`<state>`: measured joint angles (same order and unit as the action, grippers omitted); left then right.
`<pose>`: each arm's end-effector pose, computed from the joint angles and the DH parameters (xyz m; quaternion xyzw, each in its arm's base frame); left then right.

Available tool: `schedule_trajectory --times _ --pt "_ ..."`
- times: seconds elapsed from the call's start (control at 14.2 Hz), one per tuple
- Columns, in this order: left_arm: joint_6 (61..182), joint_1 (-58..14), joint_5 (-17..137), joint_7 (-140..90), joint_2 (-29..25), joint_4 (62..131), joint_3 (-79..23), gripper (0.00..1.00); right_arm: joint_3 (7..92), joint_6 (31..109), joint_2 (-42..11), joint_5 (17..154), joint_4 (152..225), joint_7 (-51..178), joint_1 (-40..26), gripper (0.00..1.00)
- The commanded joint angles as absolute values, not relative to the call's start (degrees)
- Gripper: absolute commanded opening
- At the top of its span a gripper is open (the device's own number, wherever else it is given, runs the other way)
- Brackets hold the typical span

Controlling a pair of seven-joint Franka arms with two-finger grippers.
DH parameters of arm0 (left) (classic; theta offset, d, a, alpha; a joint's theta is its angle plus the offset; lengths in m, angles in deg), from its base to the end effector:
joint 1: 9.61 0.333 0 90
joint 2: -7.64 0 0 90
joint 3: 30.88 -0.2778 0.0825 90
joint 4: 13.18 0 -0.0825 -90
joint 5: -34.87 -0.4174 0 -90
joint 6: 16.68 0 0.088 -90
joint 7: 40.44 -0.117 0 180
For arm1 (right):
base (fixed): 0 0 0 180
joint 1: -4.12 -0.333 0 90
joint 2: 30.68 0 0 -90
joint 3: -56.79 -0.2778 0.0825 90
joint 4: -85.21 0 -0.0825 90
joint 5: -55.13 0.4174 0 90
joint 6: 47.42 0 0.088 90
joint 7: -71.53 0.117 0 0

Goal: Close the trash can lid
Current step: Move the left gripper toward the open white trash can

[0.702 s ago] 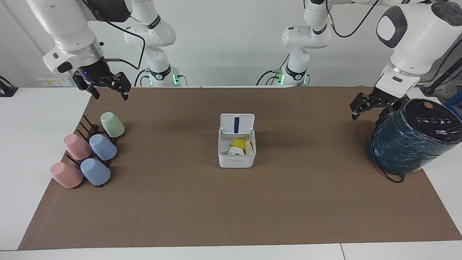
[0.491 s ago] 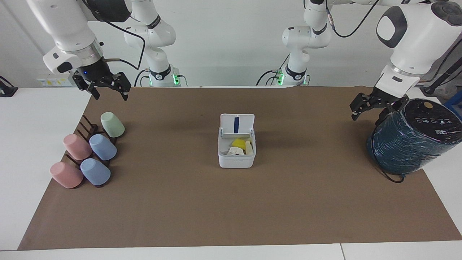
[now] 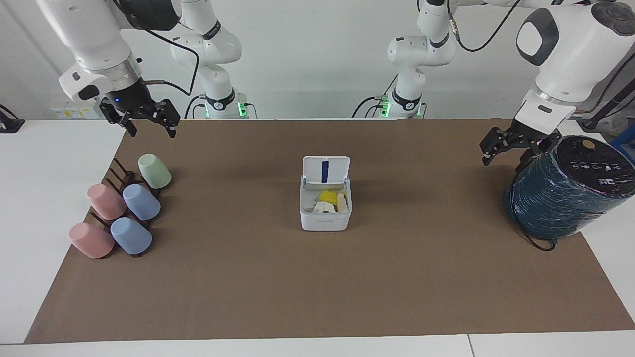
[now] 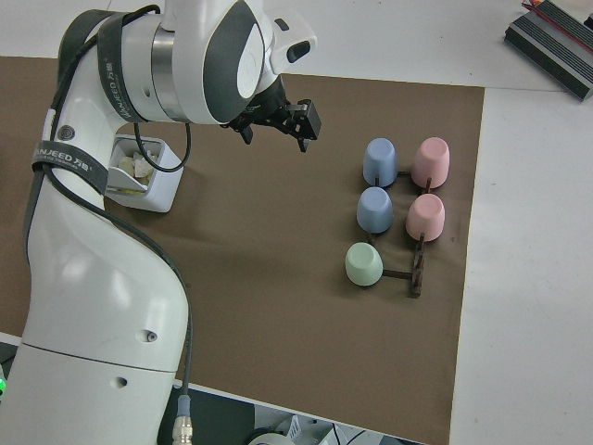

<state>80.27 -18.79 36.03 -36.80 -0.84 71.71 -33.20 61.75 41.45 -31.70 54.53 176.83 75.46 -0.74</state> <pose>0.6342 -0.0800 0.5422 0.9991 -0.0275 0.0305 0.0099 0.5802 -0.0026 0.5707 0.9993 -0.0352 -0.0150 0.0050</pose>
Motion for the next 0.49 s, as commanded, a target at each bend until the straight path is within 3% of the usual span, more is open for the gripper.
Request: schedule_trajectory --times 0.0,0.07,0.42 --pt "86.4 -23.7 37.0 -25.6 5.0 82.0 -33.7 1.00 61.5 41.1 -32.8 55.5 177.7 76.3 -0.3 1.00" --pt "87.8 -25.6 37.0 -21.6 6.1 84.4 -33.7 1.00 61.5 41.1 -32.8 55.5 177.7 76.4 -0.3 1.00" --pt "88.2 -32.5 37.2 -15.9 7.6 86.9 -33.7 0.35 61.5 41.1 -32.8 55.5 177.7 76.3 -0.3 1.00"
